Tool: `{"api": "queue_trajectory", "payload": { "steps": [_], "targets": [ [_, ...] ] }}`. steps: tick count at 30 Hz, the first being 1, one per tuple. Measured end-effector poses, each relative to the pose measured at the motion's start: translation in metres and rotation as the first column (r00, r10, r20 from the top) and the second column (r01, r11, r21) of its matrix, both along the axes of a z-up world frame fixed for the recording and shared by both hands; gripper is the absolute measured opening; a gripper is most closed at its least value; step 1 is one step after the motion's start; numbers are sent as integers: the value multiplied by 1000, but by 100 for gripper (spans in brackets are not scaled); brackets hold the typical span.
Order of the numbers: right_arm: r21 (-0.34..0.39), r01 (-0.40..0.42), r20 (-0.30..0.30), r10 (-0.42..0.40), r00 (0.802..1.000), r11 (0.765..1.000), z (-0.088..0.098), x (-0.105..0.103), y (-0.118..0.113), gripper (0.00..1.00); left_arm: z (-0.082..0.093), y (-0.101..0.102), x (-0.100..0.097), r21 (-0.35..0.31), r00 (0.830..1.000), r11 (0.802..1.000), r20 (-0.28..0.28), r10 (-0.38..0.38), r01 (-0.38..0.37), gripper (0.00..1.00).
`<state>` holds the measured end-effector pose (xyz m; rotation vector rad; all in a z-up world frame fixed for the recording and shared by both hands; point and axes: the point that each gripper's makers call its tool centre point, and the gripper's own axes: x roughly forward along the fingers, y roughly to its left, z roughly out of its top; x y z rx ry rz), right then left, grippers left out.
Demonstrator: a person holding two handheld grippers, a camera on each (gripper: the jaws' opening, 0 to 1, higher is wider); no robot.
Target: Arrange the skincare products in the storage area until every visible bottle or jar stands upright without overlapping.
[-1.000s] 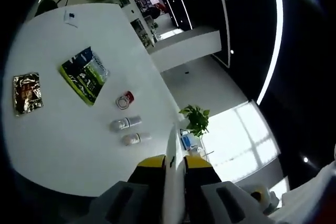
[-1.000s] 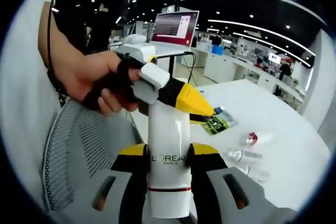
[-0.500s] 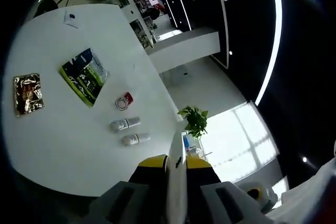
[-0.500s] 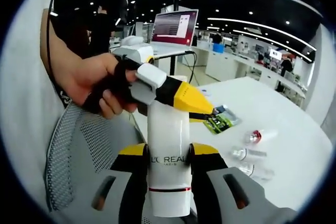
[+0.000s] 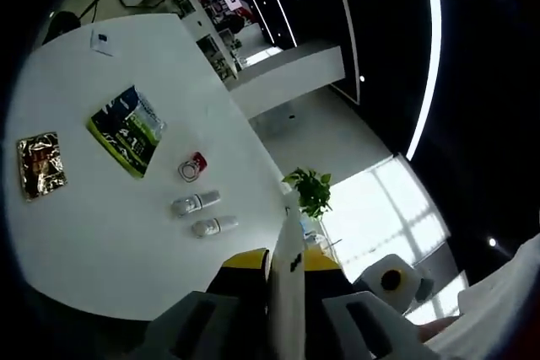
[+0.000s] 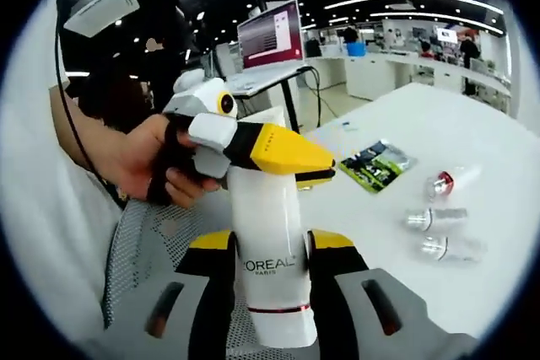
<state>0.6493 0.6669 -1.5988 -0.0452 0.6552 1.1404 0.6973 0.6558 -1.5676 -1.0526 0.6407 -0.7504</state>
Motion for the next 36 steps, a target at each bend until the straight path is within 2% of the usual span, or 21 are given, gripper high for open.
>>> {"api": "queue_trajectory", "payload": {
  "steps": [4, 6, 8, 10, 12, 16, 18, 20, 22, 26, 32, 36],
  "targets": [
    [-20, -49, -30, 49, 998, 999, -2, -3, 4, 34, 3, -1, -2, -2, 1000, 1000, 17, -10, 10, 11],
    [-21, -93, -68, 91, 994, 995, -5, -9, 4, 33, 6, -5, -5, -9, 999, 999, 27, -36, 36, 11],
    [33, -127, -177, 131, 976, 991, -5, -20, 6, 34, 13, -15, -15, -1, 992, 995, 76, -97, 98, 11],
    [67, -157, -258, 169, 951, 985, -6, -30, 6, 34, 19, -23, -23, 2, 982, 988, 117, -151, 151, 12],
    [76, -187, -269, 201, 942, 979, -6, -35, 6, 34, 19, -28, -28, 3, 977, 984, 113, -178, 179, 12],
    [97, -183, -291, 204, 935, 978, -7, -38, 6, 30, 18, -30, -28, 6, 974, 981, 116, -192, 193, 12],
    [138, -214, -234, 241, 942, 967, 0, -43, 14, 28, 23, -33, -31, -7, 967, 976, 142, -213, 216, 13],
    [158, -193, -248, 228, 941, 968, 2, -45, 17, 25, 29, -32, -31, -20, 966, 978, 160, -202, 207, 14],
    [192, -172, -218, 213, 952, 966, 7, -41, 20, 23, 34, -30, -30, -43, 965, 978, 176, -192, 202, 14],
    [195, -142, -199, 180, 963, 971, 6, -36, 22, 22, 34, -28, -24, -49, 969, 983, 187, -162, 174, 18],
    [214, -123, -211, 168, 963, 969, 6, -29, 18, 20, 31, -30, -21, -32, 969, 985, 188, -158, 167, 22],
    [256, -84, -238, 147, 960, 963, 12, -18, 9, 20, 32, -31, -19, -13, 964, 987, 216, -153, 159, 22]
  ]
}}
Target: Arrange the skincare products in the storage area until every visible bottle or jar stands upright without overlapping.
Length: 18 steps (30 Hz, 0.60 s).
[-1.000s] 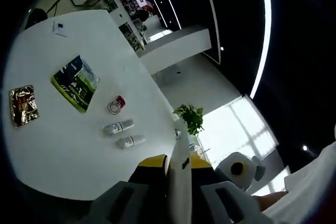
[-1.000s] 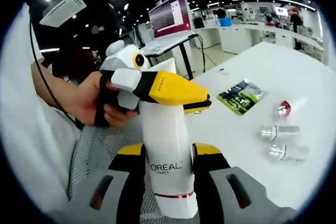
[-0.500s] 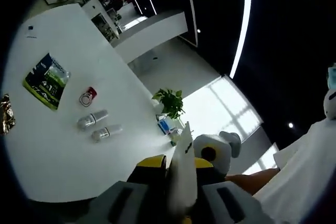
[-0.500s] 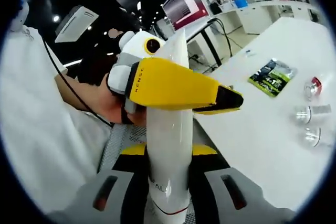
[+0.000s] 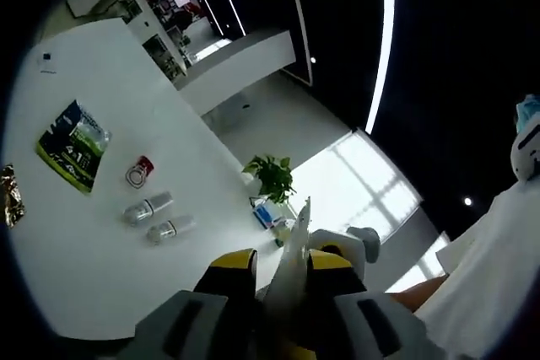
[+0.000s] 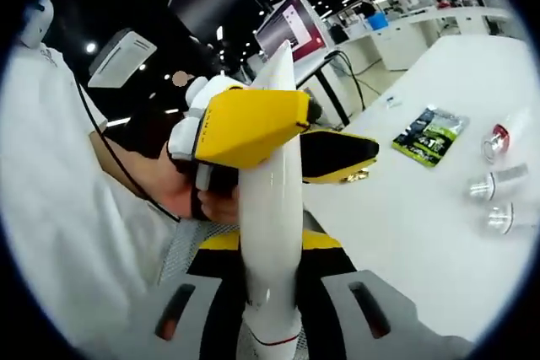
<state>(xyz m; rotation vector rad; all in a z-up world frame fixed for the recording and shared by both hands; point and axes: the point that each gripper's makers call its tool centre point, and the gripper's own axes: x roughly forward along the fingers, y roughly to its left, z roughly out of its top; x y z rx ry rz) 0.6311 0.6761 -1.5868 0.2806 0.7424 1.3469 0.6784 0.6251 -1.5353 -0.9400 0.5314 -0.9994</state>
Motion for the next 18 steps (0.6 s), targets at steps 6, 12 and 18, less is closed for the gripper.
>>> {"api": "queue_trajectory", "payload": {
  "steps": [6, 12, 18],
  "targets": [
    [22, -20, -25, 21, 999, 1000, 6, 6, -8, 19, -3, -11, -4, 49, 997, 997, 54, -56, 53, 21],
    [63, -27, -45, 30, 999, 998, 12, 8, -6, 19, 1, -15, 0, 19, 994, 998, 90, -56, 54, 21],
    [61, -41, -89, 46, 995, 997, 5, 6, -4, 20, -7, -14, 0, 17, 996, 996, 39, -83, 82, 19]
  ]
}}
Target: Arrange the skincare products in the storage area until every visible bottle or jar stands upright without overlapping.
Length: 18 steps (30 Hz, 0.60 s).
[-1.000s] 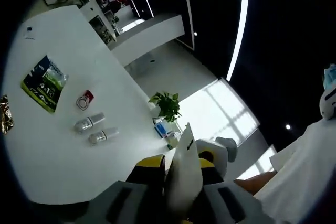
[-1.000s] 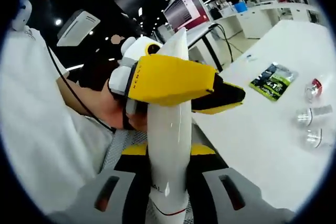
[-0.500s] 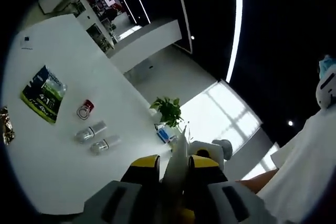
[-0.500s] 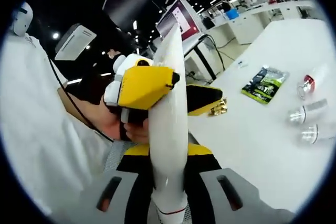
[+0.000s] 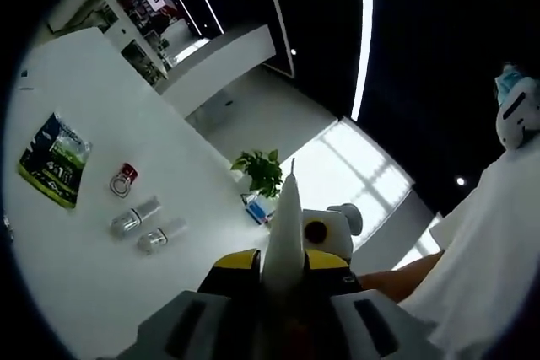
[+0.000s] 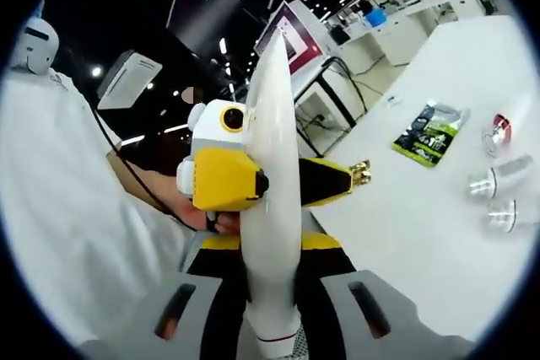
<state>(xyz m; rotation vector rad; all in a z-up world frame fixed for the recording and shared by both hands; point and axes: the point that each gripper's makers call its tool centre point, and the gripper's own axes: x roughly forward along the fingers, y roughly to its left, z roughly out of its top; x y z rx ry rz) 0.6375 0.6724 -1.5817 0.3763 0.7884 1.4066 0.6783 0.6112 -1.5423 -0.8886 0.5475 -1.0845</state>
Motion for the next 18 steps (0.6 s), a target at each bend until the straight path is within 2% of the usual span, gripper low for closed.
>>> {"api": "queue_trajectory", "payload": {
  "steps": [1, 4, 8, 13, 18],
  "targets": [
    [4, -5, -13, 5, 1000, 1000, 0, -2, 0, 21, -1, 0, -1, -2, 1000, 1000, -20, -8, 8, 18],
    [14, -7, -47, 7, 999, 1000, -1, -3, 2, 22, -3, 1, 0, 22, 1000, 1000, -6, -4, 4, 16],
    [6, 8, -76, -7, 997, 1000, -4, 0, 5, 25, -7, 5, 3, 51, 999, 998, -34, 23, -21, 14],
    [-13, 30, -68, -31, 997, 999, -3, 5, 8, 26, -8, 14, 10, 38, 996, 997, -59, 74, -71, 13],
    [-38, 67, -29, -69, 997, 997, -4, 10, 8, 27, -7, 16, 12, 52, 995, 995, -40, 90, -88, 13]
  ]
}}
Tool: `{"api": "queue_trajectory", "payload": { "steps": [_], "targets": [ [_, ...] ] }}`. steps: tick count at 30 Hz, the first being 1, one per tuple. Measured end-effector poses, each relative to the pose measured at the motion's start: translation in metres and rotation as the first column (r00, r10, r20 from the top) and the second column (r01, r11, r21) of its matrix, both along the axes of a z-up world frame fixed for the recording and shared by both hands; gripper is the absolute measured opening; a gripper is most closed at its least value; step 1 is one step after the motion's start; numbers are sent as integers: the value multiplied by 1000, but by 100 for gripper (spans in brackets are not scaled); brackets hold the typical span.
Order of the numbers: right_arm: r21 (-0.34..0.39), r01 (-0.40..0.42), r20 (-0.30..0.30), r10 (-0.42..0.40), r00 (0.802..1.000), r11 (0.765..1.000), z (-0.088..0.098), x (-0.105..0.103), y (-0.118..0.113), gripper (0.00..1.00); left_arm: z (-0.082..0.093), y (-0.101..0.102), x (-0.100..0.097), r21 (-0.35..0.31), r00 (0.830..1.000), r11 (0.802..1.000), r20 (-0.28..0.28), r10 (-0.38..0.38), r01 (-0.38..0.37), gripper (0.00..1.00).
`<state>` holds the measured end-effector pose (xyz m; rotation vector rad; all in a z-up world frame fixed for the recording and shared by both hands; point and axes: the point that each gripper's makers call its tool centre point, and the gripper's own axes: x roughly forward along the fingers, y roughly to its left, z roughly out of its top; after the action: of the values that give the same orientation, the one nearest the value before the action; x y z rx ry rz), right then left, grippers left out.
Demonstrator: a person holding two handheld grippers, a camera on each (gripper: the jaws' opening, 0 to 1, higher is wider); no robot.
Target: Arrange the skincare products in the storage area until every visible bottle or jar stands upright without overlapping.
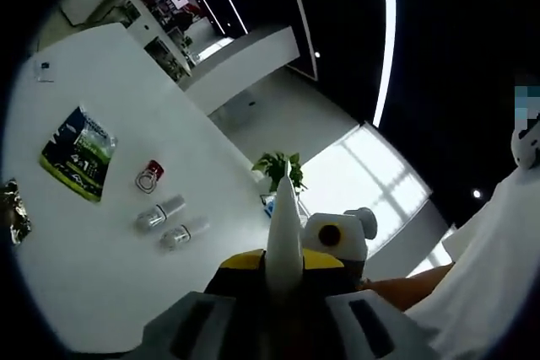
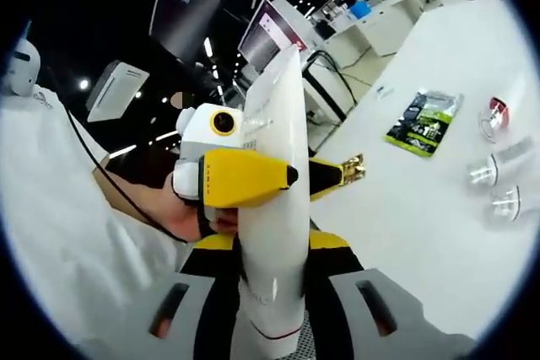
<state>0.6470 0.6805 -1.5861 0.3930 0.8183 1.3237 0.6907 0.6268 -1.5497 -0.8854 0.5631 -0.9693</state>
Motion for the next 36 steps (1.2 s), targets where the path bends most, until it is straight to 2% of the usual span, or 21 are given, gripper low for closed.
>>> {"api": "queue_trajectory", "payload": {
  "steps": [4, 9, 12, 13, 16, 17, 20, 22, 24, 25, 27, 29, 32, 33, 34, 35, 36],
  "targets": [
    [-12, 32, 20, -32, 999, 999, -2, 0, -2, 28, -1, -1, -1, 17, 1000, 1000, 13, -6, 6, 13],
    [-69, 68, 116, -59, 991, 995, -2, 3, -7, 32, -1, -3, 1, 48, 999, 999, 44, -10, 7, 13],
    [-94, 72, 155, -56, 986, 993, 0, 1, -10, 38, -2, 1, 4, 102, 997, 995, 78, -1, -7, 13],
    [-109, 83, 189, -61, 980, 991, 1, 2, -12, 39, -3, 2, 4, 126, 995, 992, 96, -5, -7, 13],
    [-107, 120, 217, -94, 972, 987, 8, 3, -17, 47, -4, 3, 5, 202, 989, 979, 144, -23, -6, 13],
    [-98, 140, 220, -115, 969, 985, 11, 5, -19, 49, -5, 3, 5, 216, 986, 976, 161, -35, -1, 13],
    [-57, 213, 228, -195, 954, 975, 27, 13, -28, 51, -6, 0, 3, 235, 987, 972, 157, -46, 7, 13],
    [-49, 252, 239, -233, 943, 967, 35, 18, -34, 51, -9, 0, 4, 283, 980, 959, 192, -56, -1, 13],
    [-31, 281, 253, -265, 931, 959, 44, 23, -38, 51, -8, -3, 2, 301, 975, 954, 210, -68, 1, 13],
    [-34, 281, 257, -263, 930, 959, 46, 23, -39, 52, -7, -3, 3, 311, 975, 950, 214, -59, -11, 13],
    [5, 311, 269, -301, 915, 950, 58, 29, -38, 51, -7, -3, 5, 333, 971, 942, 232, -52, -29, 13],
    [41, 316, 251, -316, 915, 948, 68, 31, -36, 51, -6, -5, 4, 345, 969, 938, 240, -62, -25, 13],
    [46, 349, 271, -348, 897, 936, 75, 37, -36, 51, -7, -5, 2, 401, 958, 915, 274, -83, -36, 13],
    [48, 368, 269, -366, 891, 929, 77, 41, -36, 50, -7, -7, 2, 409, 957, 912, 277, -85, -37, 13],
    [32, 397, 239, -393, 888, 917, 75, 44, -36, 48, -7, -9, 0, 422, 955, 906, 280, -93, -35, 13],
    [-1, 408, 198, -400, 895, 913, 70, 44, -36, 45, -7, -11, 0, 428, 955, 903, 279, -98, -32, 13],
    [-24, 425, 186, -414, 891, 905, 67, 47, -36, 43, -7, -12, -1, 431, 956, 902, 275, -97, -32, 13]
  ]
}}
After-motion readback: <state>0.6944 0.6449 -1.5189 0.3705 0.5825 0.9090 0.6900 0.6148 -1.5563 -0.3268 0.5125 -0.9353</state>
